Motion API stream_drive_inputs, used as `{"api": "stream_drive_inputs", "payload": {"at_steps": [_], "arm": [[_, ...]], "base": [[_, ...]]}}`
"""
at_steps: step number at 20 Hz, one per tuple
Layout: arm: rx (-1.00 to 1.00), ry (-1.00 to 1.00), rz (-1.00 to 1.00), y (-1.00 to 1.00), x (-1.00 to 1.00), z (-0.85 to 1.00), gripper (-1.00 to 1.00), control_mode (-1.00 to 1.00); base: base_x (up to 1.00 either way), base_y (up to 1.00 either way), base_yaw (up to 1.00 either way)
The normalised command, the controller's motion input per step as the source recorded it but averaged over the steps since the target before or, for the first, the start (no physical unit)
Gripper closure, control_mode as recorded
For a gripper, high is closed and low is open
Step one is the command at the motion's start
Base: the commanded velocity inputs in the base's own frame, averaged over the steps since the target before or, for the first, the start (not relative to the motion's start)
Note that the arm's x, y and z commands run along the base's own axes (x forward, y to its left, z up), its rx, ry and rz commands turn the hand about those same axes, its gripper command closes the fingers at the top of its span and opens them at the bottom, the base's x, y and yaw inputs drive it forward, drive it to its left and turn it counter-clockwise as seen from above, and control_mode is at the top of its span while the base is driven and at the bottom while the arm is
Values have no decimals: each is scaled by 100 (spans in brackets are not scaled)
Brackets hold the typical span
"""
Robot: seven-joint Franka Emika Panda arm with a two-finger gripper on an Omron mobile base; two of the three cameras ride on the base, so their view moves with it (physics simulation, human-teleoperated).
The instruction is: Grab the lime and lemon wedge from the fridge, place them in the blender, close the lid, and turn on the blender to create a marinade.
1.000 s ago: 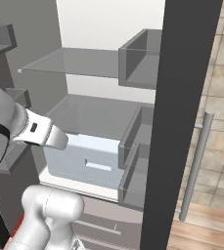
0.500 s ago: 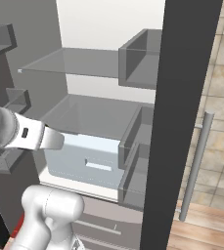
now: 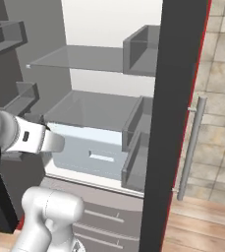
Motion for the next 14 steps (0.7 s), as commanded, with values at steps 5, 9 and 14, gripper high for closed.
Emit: {"api": "stream_drive_inputs", "payload": {"at_steps": [5,9,14], "arm": [[0,0,0,0,0,0,100,100],[0,0,0,0,0,0,100,100],[0,0,0,0,0,0,100,100]], "base": [[-87,-19,19],[-76,-1,66],[-44,0,94]]}}
